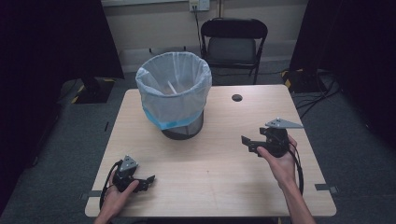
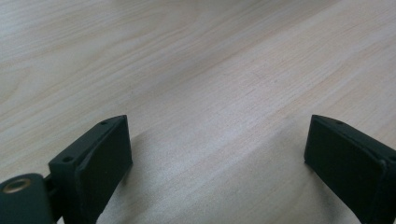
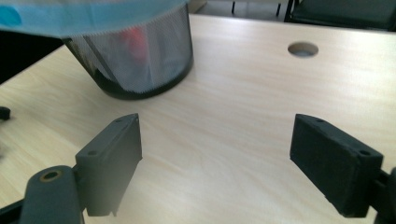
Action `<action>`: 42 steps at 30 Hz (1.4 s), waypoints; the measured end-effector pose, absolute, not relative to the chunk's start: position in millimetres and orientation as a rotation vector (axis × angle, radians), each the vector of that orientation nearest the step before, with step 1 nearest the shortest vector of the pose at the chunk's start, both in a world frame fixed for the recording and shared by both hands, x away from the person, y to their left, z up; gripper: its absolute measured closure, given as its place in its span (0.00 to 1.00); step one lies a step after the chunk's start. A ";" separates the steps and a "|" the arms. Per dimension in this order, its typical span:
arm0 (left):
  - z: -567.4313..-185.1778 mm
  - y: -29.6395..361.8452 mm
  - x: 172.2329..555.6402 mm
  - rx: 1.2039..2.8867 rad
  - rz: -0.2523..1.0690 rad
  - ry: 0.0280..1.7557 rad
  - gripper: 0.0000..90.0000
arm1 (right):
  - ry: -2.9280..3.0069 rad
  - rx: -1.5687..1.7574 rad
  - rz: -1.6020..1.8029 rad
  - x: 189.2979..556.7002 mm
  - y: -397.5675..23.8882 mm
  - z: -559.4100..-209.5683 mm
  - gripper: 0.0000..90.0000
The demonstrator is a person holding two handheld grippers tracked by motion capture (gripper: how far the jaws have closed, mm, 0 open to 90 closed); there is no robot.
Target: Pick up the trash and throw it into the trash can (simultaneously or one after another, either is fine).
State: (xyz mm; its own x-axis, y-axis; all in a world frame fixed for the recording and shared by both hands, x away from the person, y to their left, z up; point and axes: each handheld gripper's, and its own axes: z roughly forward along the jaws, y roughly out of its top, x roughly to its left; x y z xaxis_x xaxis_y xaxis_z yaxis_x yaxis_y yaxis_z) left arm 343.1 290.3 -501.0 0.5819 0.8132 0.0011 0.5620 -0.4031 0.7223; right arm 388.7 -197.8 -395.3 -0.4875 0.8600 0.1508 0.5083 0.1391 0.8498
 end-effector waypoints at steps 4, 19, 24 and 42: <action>-501.0 290.3 343.1 2.119 0.468 1.090 0.08 | 2.059 1.351 1.251 383.7 -204.2 -413.2 0.18; -501.0 290.3 343.1 2.120 0.468 1.090 0.08 | 2.082 1.464 1.106 364.6 -227.1 -463.7 0.18; -501.0 290.2 343.0 2.118 0.468 1.090 0.08 | 2.086 1.486 1.045 360.5 -233.2 -477.4 0.18; -501.1 290.0 343.0 2.116 0.469 1.092 0.08 | 2.014 1.475 0.878 353.9 -236.6 -499.5 0.17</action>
State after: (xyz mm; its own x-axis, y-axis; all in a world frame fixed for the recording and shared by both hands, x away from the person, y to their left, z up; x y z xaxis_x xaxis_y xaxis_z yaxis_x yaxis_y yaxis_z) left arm 343.0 290.0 -501.1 0.5790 0.8153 0.0010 0.5622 -0.4001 0.7238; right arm 353.9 -236.6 -499.5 -0.2958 0.9551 -0.0141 0.6400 0.2091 0.7394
